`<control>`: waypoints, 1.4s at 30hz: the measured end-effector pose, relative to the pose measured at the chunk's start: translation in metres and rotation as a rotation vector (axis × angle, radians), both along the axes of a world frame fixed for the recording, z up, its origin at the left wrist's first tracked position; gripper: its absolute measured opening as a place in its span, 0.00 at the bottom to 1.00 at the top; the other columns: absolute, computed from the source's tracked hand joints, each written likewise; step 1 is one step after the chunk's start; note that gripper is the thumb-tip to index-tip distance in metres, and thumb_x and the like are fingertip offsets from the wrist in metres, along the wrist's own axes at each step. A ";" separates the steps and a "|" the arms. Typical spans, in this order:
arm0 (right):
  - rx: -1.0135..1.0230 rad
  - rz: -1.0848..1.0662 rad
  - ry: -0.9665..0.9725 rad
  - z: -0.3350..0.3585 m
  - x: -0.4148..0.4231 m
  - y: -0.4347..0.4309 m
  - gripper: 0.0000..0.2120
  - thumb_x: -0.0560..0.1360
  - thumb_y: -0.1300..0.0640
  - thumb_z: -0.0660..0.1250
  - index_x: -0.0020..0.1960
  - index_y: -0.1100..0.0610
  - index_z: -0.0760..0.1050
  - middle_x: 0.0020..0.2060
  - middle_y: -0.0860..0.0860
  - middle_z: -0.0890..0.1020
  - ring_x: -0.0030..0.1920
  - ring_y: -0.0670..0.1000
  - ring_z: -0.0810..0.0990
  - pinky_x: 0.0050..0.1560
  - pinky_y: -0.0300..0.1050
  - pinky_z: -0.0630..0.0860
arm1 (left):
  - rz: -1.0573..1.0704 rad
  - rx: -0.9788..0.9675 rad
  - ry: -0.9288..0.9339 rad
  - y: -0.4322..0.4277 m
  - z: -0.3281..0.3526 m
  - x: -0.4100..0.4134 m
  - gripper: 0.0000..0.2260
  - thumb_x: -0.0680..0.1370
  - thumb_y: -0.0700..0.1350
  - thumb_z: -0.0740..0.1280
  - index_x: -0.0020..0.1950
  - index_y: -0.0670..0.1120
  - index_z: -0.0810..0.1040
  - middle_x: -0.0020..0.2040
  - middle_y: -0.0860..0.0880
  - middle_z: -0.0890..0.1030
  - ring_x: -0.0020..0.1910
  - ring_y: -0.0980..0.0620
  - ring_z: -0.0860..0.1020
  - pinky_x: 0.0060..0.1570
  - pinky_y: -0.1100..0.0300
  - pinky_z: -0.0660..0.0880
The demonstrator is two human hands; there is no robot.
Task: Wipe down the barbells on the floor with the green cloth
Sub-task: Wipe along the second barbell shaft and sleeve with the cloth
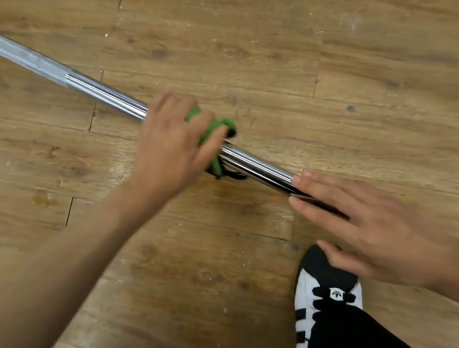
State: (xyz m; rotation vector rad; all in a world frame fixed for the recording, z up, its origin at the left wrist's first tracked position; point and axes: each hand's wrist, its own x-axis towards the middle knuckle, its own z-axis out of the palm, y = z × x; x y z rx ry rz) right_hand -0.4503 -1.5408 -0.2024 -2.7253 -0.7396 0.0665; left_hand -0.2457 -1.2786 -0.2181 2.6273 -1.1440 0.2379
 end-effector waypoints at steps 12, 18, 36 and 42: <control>-0.015 -0.008 0.030 0.002 0.004 0.003 0.30 0.80 0.51 0.63 0.80 0.59 0.65 0.78 0.62 0.67 0.78 0.62 0.66 0.69 0.60 0.75 | -0.142 0.007 0.080 -0.028 0.000 -0.054 0.20 0.86 0.56 0.58 0.54 0.42 0.81 0.49 0.40 0.76 0.50 0.40 0.75 0.68 0.43 0.67; 0.038 -0.009 0.034 0.017 0.013 0.010 0.28 0.81 0.51 0.60 0.79 0.56 0.66 0.74 0.62 0.72 0.75 0.62 0.71 0.66 0.61 0.78 | -0.200 0.085 0.051 -0.017 0.006 -0.026 0.21 0.85 0.59 0.59 0.52 0.42 0.79 0.47 0.41 0.76 0.48 0.40 0.75 0.64 0.45 0.70; 0.247 -0.032 -0.041 0.007 0.124 0.064 0.24 0.78 0.55 0.66 0.73 0.60 0.73 0.69 0.62 0.75 0.65 0.62 0.75 0.62 0.58 0.78 | -0.379 0.483 0.128 0.038 0.046 0.071 0.22 0.85 0.60 0.54 0.57 0.44 0.78 0.50 0.42 0.76 0.47 0.41 0.75 0.52 0.50 0.66; 0.148 0.102 -0.045 -0.008 0.167 0.087 0.27 0.79 0.51 0.60 0.76 0.59 0.69 0.75 0.61 0.70 0.71 0.63 0.74 0.62 0.61 0.79 | -0.316 0.510 0.023 0.098 0.041 0.133 0.25 0.86 0.62 0.51 0.59 0.44 0.78 0.52 0.42 0.75 0.49 0.41 0.74 0.54 0.48 0.68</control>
